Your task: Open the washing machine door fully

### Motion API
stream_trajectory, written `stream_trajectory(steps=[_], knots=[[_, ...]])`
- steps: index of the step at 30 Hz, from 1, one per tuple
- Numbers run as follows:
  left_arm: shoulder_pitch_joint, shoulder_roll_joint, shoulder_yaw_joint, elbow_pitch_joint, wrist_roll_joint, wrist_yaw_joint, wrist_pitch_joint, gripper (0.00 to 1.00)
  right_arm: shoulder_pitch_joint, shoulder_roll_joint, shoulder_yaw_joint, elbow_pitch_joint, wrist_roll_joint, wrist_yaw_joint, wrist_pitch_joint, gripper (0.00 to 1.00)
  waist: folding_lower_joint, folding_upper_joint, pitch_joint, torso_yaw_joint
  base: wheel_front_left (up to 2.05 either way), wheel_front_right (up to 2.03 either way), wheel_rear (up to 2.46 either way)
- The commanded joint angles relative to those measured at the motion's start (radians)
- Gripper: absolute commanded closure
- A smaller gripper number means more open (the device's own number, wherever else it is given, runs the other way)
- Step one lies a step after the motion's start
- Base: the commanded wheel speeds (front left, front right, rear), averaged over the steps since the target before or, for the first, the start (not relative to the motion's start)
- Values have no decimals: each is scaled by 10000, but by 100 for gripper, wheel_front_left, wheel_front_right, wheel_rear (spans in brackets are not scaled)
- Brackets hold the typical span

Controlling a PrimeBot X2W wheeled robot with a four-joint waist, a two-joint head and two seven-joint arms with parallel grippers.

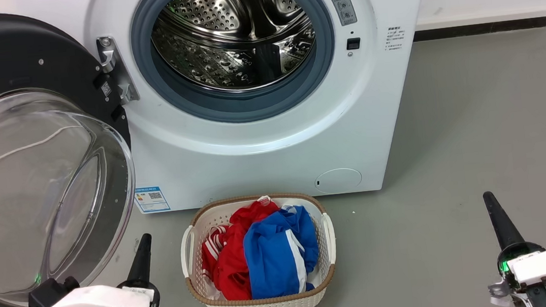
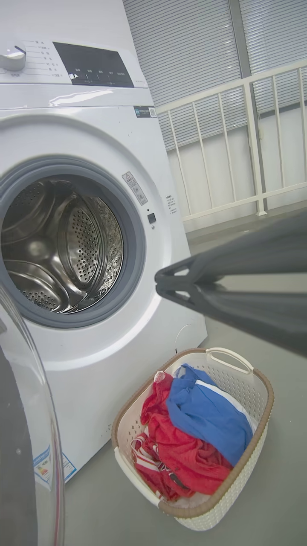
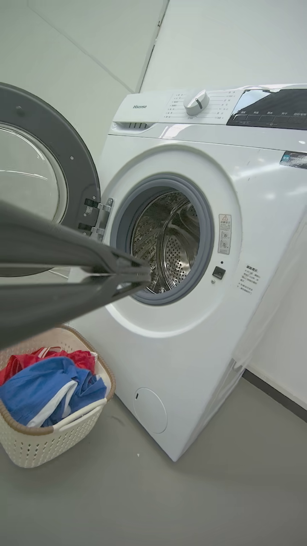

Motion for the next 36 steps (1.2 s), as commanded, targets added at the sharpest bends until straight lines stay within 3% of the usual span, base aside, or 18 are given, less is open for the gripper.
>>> stream_trajectory(steps=[1,36], knots=[[-258,-34,124,-35,-210,-96,41,100,-247,-10,-20,-15,301,4,48,100,-1,0,4,3,0,0,0],[-404,-698,1048,275,-2749,-812,562,100,-700,-7,-84,579,3516,4,420,100,-1,0,105,84,0,0,0]])
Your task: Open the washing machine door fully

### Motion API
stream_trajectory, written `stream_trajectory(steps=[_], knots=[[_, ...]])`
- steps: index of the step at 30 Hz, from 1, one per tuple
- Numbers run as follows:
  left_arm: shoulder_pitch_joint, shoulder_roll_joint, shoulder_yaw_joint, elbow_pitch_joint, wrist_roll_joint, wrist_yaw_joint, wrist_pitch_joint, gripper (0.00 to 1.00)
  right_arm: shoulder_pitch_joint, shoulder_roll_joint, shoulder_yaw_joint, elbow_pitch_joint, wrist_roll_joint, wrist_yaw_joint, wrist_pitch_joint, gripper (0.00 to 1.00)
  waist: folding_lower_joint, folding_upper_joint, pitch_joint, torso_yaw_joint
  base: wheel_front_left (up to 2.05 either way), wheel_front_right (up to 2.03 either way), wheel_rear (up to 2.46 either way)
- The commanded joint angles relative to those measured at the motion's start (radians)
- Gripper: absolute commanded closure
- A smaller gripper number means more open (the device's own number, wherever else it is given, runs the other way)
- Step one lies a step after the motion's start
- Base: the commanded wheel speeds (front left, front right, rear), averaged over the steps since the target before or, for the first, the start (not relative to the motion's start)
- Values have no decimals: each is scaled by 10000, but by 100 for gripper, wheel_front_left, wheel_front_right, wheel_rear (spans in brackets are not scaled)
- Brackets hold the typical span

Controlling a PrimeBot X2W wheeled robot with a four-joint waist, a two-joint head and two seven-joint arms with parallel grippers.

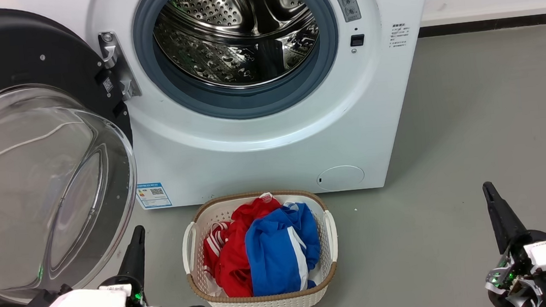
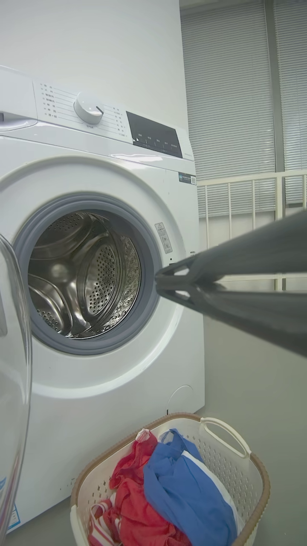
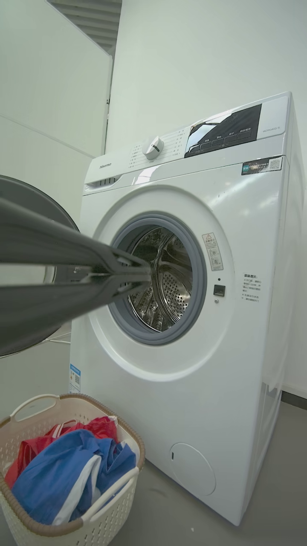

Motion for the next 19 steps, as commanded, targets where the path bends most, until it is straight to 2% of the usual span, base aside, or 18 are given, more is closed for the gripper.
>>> stream_trajectory(steps=[1,15,19], knots=[[-188,-61,100,19,-198,-97,46,100,-197,-5,-18,36,253,4,61,100,0,-1,5,4,0,0,0],[-204,-258,382,116,-974,-304,220,100,-327,-3,-37,220,1247,4,166,100,0,-1,44,35,0,0,0],[-204,-257,382,113,-957,-299,204,100,-308,-3,-36,216,1232,4,161,100,0,-1,45,36,0,0,0]])
